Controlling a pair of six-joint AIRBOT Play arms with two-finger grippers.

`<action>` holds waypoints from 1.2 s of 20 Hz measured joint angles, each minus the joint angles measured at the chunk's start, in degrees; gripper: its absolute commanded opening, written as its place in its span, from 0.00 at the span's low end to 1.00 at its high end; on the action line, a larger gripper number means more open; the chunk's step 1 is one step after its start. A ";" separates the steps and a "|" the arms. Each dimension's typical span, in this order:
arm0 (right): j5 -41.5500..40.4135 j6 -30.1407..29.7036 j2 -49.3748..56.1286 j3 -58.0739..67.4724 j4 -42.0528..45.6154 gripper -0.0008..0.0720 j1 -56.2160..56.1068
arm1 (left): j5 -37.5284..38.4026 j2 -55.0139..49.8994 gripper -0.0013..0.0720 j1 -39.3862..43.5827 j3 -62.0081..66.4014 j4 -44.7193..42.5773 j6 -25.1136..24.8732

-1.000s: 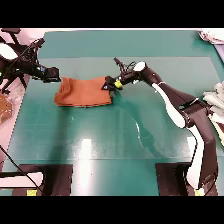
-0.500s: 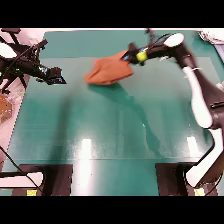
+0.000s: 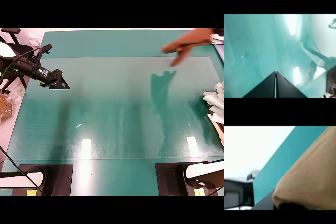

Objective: Fold the shirts.

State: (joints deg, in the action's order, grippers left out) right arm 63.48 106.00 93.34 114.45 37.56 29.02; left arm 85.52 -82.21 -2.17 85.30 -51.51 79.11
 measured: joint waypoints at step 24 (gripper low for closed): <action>36.09 -0.66 -9.46 -12.02 38.12 0.03 40.70 | 4.68 0.00 0.05 2.56 0.00 5.68 1.90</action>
State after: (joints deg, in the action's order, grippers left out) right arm 99.57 105.34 83.88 102.43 75.68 69.71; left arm 90.19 -82.21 0.38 85.30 -45.82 81.01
